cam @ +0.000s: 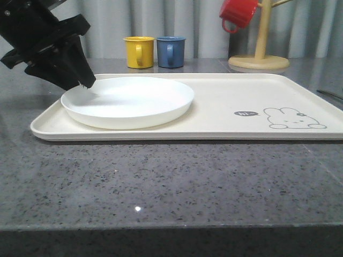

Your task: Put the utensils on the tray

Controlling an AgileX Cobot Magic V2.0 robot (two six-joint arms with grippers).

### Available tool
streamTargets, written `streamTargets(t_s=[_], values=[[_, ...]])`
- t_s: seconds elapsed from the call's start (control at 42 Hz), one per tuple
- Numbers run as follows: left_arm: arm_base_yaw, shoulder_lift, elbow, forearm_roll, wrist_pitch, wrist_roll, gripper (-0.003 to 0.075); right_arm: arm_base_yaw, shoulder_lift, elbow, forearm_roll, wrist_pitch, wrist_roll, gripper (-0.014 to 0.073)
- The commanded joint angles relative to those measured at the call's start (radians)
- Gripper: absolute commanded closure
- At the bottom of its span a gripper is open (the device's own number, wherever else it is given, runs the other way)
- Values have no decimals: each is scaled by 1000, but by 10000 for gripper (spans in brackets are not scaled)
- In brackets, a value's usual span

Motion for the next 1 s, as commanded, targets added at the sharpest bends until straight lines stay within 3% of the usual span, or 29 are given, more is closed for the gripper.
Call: streamTargets(t_s=[0.0, 0.214, 0.429, 0.715, 0.977], values=[[-2, -87, -31, 28, -20, -2, 395, -4, 10, -35, -4, -61, -8, 183], [-15, -254, -31, 143, 13, -2, 395, -4, 10, -35, -4, -61, -8, 183], [-148, -436, -26, 273, 96, -24, 395, -4, 10, -35, -4, -61, -8, 183], [-423, -718, 128, 712, 76, -382, 395, -4, 10, -35, -4, -61, -8, 183], [-459, -1032, 335, 742, -3, -504, 396, -4, 10, -35, -4, -61, -8, 183]])
